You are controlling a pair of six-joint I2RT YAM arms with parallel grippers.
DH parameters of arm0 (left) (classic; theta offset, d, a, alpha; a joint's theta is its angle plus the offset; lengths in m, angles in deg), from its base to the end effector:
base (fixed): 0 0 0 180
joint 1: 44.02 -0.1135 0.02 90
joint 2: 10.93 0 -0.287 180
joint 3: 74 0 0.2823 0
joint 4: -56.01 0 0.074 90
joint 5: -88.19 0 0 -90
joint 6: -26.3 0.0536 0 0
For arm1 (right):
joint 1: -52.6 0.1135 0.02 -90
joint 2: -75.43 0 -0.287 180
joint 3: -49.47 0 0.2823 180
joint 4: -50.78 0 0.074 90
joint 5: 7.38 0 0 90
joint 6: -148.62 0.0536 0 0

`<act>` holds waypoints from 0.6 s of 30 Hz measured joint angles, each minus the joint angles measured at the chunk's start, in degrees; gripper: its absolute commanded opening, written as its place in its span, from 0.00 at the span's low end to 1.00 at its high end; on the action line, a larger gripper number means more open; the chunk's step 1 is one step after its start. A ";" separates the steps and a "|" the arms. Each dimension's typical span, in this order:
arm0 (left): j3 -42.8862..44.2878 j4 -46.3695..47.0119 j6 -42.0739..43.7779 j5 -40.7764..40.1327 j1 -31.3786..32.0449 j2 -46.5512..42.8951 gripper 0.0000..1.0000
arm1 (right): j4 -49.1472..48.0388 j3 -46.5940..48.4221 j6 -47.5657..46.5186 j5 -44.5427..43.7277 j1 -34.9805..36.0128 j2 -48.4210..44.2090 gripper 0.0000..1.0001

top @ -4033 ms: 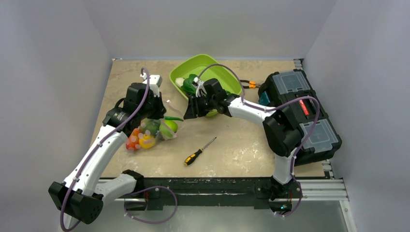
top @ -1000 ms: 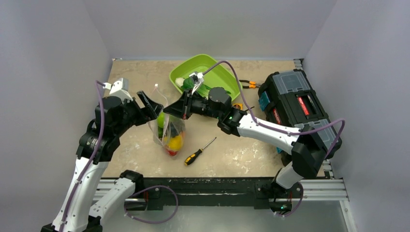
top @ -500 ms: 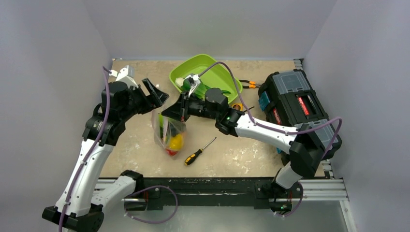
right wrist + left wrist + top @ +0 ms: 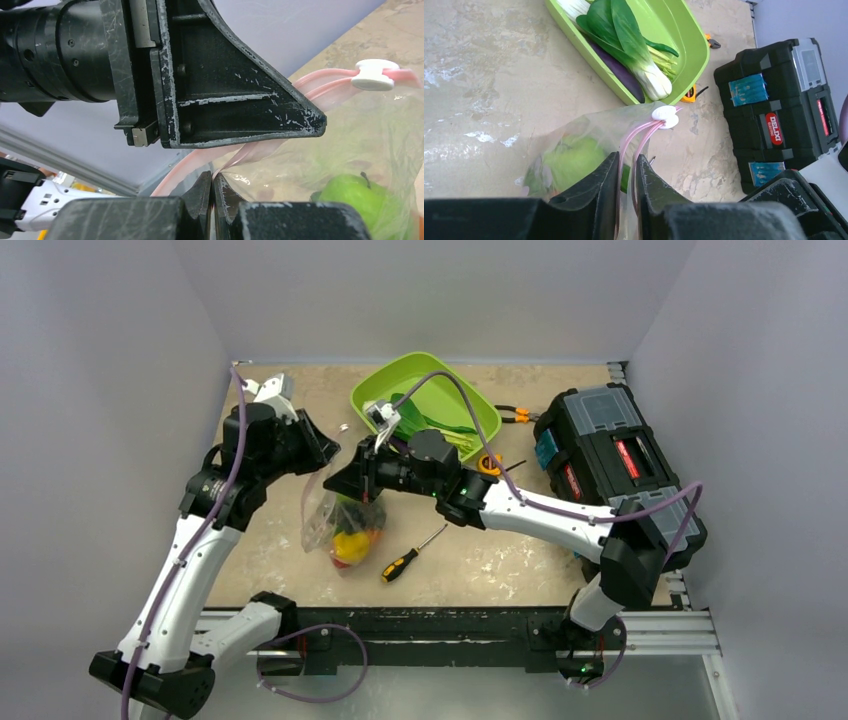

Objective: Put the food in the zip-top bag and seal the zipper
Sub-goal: Adjust the zipper food storage bag at the center of the board.

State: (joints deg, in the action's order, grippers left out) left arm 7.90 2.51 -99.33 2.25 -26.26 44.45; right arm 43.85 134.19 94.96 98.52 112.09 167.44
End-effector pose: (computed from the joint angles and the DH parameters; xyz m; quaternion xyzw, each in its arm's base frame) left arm 0.2113 -0.0717 0.4179 -0.1140 0.8446 -0.2616 0.4531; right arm 0.2085 0.3828 0.3637 -0.2365 0.6687 0.5839 0.3951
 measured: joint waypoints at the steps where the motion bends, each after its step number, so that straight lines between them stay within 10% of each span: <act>1: 0.22 -0.26 0.70 0.09 0.00 0.28 0.05 | 0.46 0.20 -0.52 -0.33 0.17 0.00 0.09; 14: 4.57 -2.25 16.37 7.08 -0.90 5.68 0.00 | 9.25 3.98 -17.00 3.56 -4.81 -2.21 0.92; 18: 4.57 -2.47 20.63 10.62 -0.94 5.18 0.00 | 6.49 -2.03 -21.90 9.33 -12.85 -7.50 0.99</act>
State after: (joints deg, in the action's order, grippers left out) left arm 12.46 0.04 -78.70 12.87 -27.20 49.63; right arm 50.34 132.16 73.06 107.86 99.23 159.94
